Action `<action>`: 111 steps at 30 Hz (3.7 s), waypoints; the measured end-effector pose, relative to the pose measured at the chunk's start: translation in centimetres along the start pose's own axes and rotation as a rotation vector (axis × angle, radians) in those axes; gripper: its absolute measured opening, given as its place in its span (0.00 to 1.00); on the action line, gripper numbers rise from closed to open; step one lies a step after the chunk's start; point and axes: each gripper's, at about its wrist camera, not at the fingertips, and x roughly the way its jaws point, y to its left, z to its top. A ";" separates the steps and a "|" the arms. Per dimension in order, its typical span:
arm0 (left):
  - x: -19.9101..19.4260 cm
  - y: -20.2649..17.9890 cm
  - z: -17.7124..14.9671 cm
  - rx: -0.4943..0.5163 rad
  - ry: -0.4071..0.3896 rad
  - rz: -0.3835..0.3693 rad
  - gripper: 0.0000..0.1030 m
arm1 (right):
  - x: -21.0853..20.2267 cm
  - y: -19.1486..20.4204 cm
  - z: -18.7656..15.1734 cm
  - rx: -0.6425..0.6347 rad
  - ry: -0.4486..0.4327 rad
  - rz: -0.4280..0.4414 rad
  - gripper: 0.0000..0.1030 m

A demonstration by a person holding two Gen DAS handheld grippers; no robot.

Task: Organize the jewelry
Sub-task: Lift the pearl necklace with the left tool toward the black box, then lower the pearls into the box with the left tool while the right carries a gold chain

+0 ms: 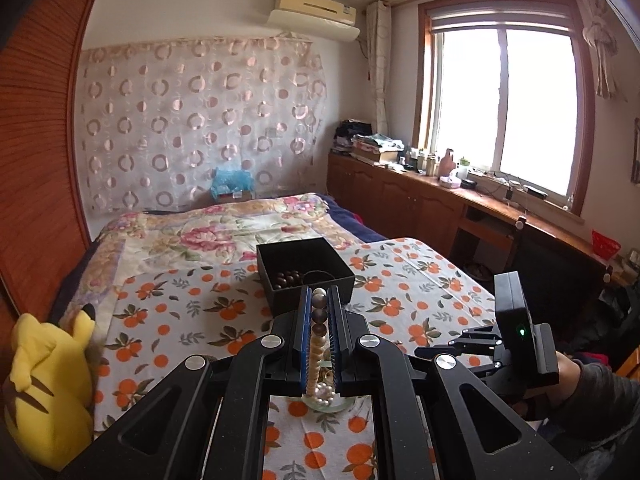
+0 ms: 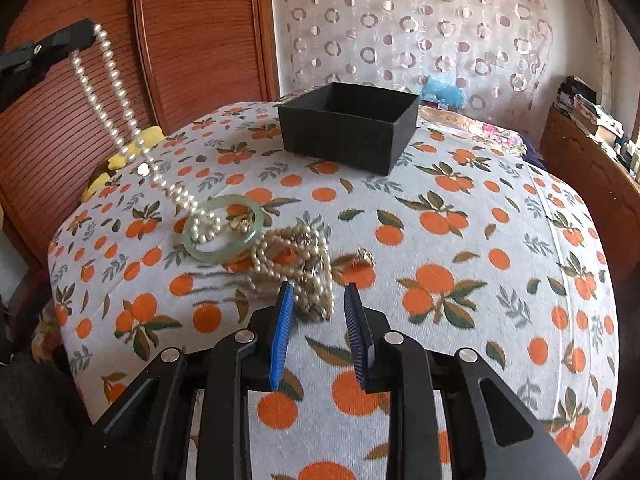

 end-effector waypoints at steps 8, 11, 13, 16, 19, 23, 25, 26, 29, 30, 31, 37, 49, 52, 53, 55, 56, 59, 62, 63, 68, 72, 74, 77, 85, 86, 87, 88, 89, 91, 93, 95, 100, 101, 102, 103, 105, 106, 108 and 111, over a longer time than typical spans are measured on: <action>-0.6 0.9 0.1 -0.011 -0.017 0.018 0.07 | 1.4 0.2 0.6 -0.007 0.034 0.045 0.28; -0.6 1.1 0.2 -0.013 -0.019 0.025 0.07 | 1.5 0.4 0.5 -0.014 0.037 0.048 0.24; -0.5 1.3 0.2 -0.016 -0.018 0.029 0.07 | 1.4 0.5 0.5 -0.017 0.031 0.044 0.15; -0.3 1.4 0.0 -0.017 -0.014 0.036 0.07 | 1.1 0.4 0.7 -0.021 0.020 0.037 0.07; 0.0 1.7 -0.2 -0.023 -0.005 0.037 0.07 | 0.7 0.4 0.9 -0.030 0.009 0.032 0.07; 0.4 1.9 -0.4 -0.028 0.005 0.038 0.07 | -0.1 0.4 1.4 -0.032 -0.022 0.030 0.06; 0.6 1.9 -0.6 -0.029 0.012 0.036 0.07 | -0.5 0.5 1.7 -0.037 -0.035 0.030 0.05; 0.7 1.8 -0.6 -0.028 0.015 0.036 0.07 | -0.6 0.5 1.8 -0.039 -0.040 0.028 0.05; 0.8 1.7 -0.8 -0.029 0.019 0.032 0.07 | -0.7 0.3 1.9 -0.038 -0.042 0.015 0.05; 0.8 1.7 -0.8 -0.029 0.019 0.032 0.07 | -0.7 0.2 1.9 -0.038 -0.040 0.013 0.05; 0.8 1.7 -0.9 -0.029 0.020 0.031 0.07 | -0.7 0.1 1.9 -0.037 -0.040 0.010 0.05; 0.9 1.6 -0.8 -0.027 0.016 0.030 0.07 | -2.2 -0.1 2.9 -0.036 -0.087 0.000 0.05; 2.0 0.8 2.3 0.010 -0.024 0.008 0.07 | -6.7 -0.9 7.8 -0.080 -0.204 -0.054 0.05; 2.4 0.6 3.1 0.019 -0.029 0.005 0.07 | -7.7 -1.2 9.2 -0.093 -0.235 -0.069 0.05; 2.6 0.4 3.3 0.022 -0.030 0.004 0.07 | -8.0 -1.2 9.6 -0.096 -0.242 -0.073 0.05; 2.8 0.4 3.8 0.028 -0.035 0.001 0.07 | -8.5 -1.3 10.3 -0.102 -0.258 -0.079 0.05; 2.8 0.3 4.0 0.031 -0.037 0.000 0.07 | -8.9 -1.3 10.8 -0.104 -0.268 -0.083 0.05; 3.0 0.0 4.9 0.042 -0.051 0.000 0.07 | -9.4 -1.6 12.0 -0.107 -0.286 -0.085 0.05; 3.2 -0.1 5.7 0.052 -0.062 0.000 0.07 | -9.6 -1.7 13.0 -0.108 -0.299 -0.088 0.05; 3.3 -0.2 6.0 0.055 -0.064 0.001 0.07 | -9.7 -1.8 13.4 -0.109 -0.303 -0.089 0.05; 4.5 0.0 7.6 0.060 -0.076 0.003 0.07 | -9.8 -2.0 15.3 -0.116 -0.317 -0.093 0.05; 6.1 0.4 8.8 0.066 -0.071 0.019 0.07 | -9.8 -2.0 17.0 -0.122 -0.329 -0.108 0.05; 7.0 0.7 9.6 0.068 -0.068 0.029 0.07 | -9.8 -2.1 17.9 -0.121 -0.334 -0.119 0.05; 7.8 1.1 10.6 0.065 -0.071 0.036 0.07 | -9.6 -2.5 18.9 -0.116 -0.335 -0.126 0.05; 9.6 1.8 12.4 0.047 -0.063 0.036 0.07 | -8.9 -3.8 20.8 -0.090 -0.335 -0.132 0.05; 10.0 1.9 12.6 0.044 -0.058 0.037 0.07 | -8.8 -4.0 20.8 -0.085 -0.333 -0.130 0.05; 10.4 2.0 12.7 0.041 -0.053 0.036 0.07 | -8.7 -4.1 20.7 -0.084 -0.332 -0.131 0.05; 10.8 2.1 12.9 0.037 -0.048 0.035 0.07 | -8.6 -4.2 20.7 -0.081 -0.331 -0.133 0.05; 11.0 2.1 13.0 0.033 -0.046 0.034 0.07 | -8.6 -4.3 20.7 -0.079 -0.330 -0.133 0.05; 11.6 2.4 13.5 0.021 -0.044 0.030 0.07 | -8.6 -4.5 20.6 -0.077 -0.331 -0.137 0.05; 11.9 2.6 13.9 0.010 -0.044 0.025 0.07 | -8.6 -4.8 20.7 -0.074 -0.331 -0.139 0.05; 12.1 2.5 14.2 0.007 -0.048 0.023 0.07 | -8.6 -5.1 21.0 -0.072 -0.331 -0.144 0.05; 12.8 2.1 14.0 0.000 -0.056 0.010 0.07 | -8.2 -5.6 21.5 -0.064 -0.324 -0.143 0.05; 13.1 2.1 13.8 -0.004 -0.054 0.010 0.07 | -8.2 -5.6 21.5 -0.064 -0.324 -0.143 0.05; 13.3 2.2 13.7 -0.007 -0.051 0.011 0.07 | -8.1 -5.6 21.6 -0.065 -0.323 -0.144 0.05; 13.7 2.3 13.5 -0.011 -0.044 0.013 0.07 | -8.0 -5.6 21.7 -0.065 -0.322 -0.144 0.05; 14.3 2.5 12.9 -0.012 -0.031 0.021 0.07 | -8.1 -5.6 21.6 -0.063 -0.325 -0.142 0.05; 14.6 2.5 12.7 -0.009 -0.026 0.026 0.07 | -8.0 -5.6 21.7 -0.063 -0.326 -0.142 0.05; 15.2 2.8 12.2 -0.006 -0.017 0.040 0.07 | -7.7 -5.7 22.0 -0.063 -0.327 -0.140 0.05; 15.6 3.5 12.5 -0.049 -0.016 0.033 0.07 | -7.4 -5.6 22.6 -0.066 -0.331 -0.142 0.05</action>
